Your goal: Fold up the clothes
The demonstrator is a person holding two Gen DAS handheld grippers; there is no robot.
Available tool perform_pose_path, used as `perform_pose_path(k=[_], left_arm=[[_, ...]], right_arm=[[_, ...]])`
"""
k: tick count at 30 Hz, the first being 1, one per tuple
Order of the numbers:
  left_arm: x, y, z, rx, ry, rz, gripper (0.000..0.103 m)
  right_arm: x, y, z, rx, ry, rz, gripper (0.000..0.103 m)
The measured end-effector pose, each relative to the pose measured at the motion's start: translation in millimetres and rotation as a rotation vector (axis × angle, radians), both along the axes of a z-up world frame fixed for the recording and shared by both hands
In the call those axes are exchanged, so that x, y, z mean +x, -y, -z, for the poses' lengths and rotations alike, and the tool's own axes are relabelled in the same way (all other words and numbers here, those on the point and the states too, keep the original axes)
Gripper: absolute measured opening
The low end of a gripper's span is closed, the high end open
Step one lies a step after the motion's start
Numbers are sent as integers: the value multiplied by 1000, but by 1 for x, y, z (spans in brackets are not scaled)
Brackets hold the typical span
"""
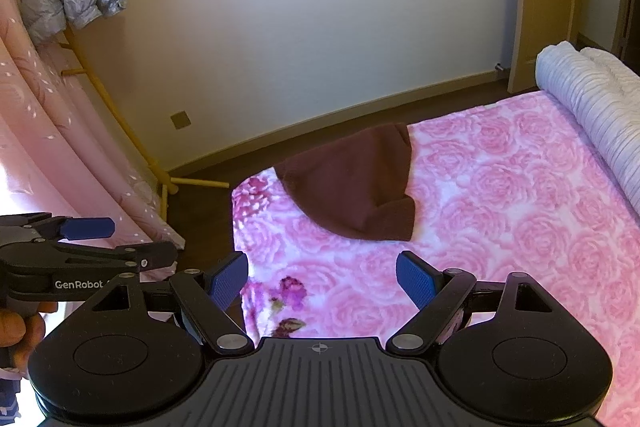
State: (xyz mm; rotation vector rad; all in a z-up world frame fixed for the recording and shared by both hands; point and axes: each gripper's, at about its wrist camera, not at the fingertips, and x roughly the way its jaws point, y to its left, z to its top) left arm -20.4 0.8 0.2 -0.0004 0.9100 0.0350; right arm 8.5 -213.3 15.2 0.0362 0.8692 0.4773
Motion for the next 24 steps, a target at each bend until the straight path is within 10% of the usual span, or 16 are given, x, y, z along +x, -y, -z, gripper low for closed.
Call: perform_pose_path(k=[14,24], left_arm=[[-3,-15,17,114,42,90,84],[96,-44,78,234,81,377,84]], right_arm=[[11,3,17,-18,41,-79,84],[58,-27,56,-156,97,-108,84]])
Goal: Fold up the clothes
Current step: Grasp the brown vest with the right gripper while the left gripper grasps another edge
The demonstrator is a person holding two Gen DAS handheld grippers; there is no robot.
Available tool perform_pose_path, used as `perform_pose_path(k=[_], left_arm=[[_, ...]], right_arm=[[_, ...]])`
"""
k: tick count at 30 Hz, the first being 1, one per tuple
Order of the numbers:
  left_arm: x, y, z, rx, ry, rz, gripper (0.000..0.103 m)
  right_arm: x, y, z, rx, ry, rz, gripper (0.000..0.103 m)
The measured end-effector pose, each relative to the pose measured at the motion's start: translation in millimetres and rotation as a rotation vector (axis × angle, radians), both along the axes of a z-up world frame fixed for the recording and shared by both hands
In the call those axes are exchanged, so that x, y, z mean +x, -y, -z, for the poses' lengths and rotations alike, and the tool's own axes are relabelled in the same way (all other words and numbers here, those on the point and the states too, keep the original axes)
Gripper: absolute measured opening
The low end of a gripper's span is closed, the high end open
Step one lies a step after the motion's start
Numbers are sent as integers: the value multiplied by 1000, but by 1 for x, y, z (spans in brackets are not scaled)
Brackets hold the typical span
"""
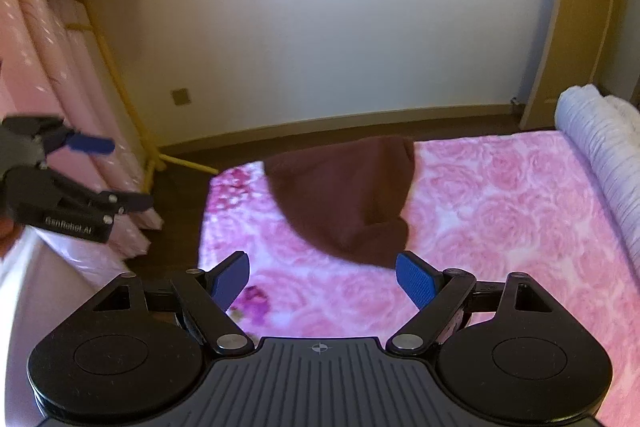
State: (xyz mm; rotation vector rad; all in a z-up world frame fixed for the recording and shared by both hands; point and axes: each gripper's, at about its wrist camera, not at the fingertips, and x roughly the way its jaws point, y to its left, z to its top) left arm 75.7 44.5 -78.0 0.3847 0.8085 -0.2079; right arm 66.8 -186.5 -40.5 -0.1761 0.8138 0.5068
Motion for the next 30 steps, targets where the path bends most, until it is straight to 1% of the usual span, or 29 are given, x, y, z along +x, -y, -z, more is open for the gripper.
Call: perform_pose_path(k=[4,6,8,11,13,14,15,17,19,22,23,26,28,29,30], left_arm=[[52,-9,38,32,-20,157,84],[74,-11,57,58,-26,237,84],[92,-15,77,82,-37,312,84],[114,-22,108,129,-45,427,82],[125,-25,131,172,-38,510,82],[132,-26,143,191,-35,543,81],[138,-28,154,205,-34,570,81],[151,-33,172,206,-37,602,80],[163,-38,185,200,-44,620,79],[174,-43,202,210,-40,670,79],[176,-44,207,217,-33,692,79],[181,-47,218,221,-11,748,81],[186,-45,220,217,-2,772,82],[188,-44,220,219,4,780,82],[190,-42,219,226,17,785,82]], right_arm=[[38,-24,28,-77,-5,28,84],[55,-38,44,-124,-11,7,84],[71,-53,64,-190,-14,-42,84],[88,-73,98,-295,5,-133,83],[96,-85,126,-351,9,-195,80],[100,-91,140,-378,11,-224,76],[103,-97,154,-406,15,-254,72],[111,-109,179,-456,27,-302,67],[121,-120,201,-495,36,-335,64],[136,-131,228,-529,48,-386,59],[140,-134,236,-539,55,-401,54],[152,-137,249,-547,58,-425,35],[158,-136,249,-550,58,-426,16],[160,-135,246,-555,64,-417,11],[163,-133,242,-549,63,-404,9]])
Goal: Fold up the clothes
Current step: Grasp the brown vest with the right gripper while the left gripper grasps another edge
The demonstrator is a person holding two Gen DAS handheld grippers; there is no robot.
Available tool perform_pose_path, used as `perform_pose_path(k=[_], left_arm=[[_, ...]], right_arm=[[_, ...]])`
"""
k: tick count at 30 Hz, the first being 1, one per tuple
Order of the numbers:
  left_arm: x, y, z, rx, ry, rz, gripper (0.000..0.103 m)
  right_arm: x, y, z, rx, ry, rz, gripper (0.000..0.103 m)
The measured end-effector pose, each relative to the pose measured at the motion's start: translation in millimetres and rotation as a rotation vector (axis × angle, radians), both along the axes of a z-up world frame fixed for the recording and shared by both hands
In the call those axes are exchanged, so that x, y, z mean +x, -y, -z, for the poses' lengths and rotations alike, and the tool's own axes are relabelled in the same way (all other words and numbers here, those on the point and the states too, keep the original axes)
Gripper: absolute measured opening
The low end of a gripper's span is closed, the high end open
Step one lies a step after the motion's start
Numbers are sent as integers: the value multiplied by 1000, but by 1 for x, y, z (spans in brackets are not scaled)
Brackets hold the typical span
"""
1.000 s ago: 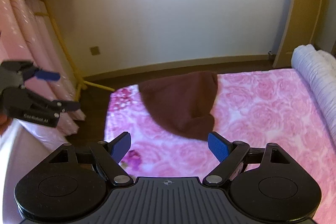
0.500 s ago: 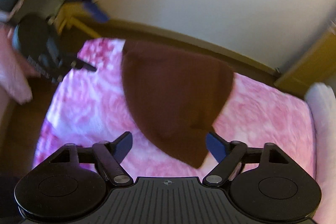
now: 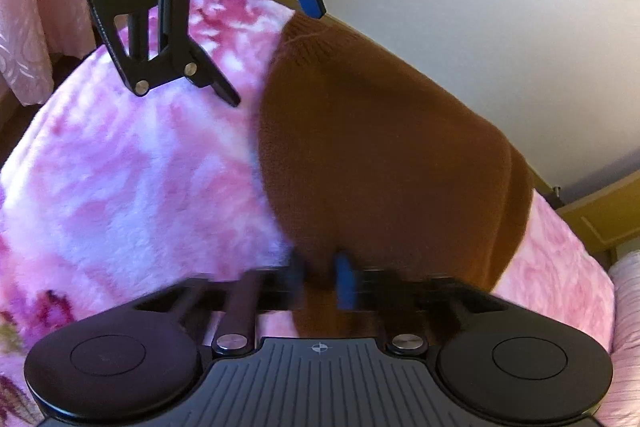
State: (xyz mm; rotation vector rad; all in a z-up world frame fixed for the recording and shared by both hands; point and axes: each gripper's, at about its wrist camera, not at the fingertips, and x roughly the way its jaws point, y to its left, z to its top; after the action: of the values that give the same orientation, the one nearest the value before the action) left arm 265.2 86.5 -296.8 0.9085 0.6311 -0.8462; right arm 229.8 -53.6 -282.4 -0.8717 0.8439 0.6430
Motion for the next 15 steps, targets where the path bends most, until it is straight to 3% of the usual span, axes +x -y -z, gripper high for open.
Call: perform_pose_path(k=[3,5,6,10,11,15], left_arm=[[6,9,-3,9,51,14,79],[12,17,-5,16,93,20,62],[15,20,-8,15,109,22,58],[30,33,-22,-18,132,34,14],[32,36,-29,-40,140,39,10],[41,47,-68,-156,181,56,7]], right_arm=[[4,7,-29,47,28,43,8],[3,15,-54,86,53,68,8],[2,19,-67,103,71,76,8],[-6,30,-111,141,143,96,7],[-7,32,-118,143,156,104,7],[-9,46,-143,147,219,169,7]])
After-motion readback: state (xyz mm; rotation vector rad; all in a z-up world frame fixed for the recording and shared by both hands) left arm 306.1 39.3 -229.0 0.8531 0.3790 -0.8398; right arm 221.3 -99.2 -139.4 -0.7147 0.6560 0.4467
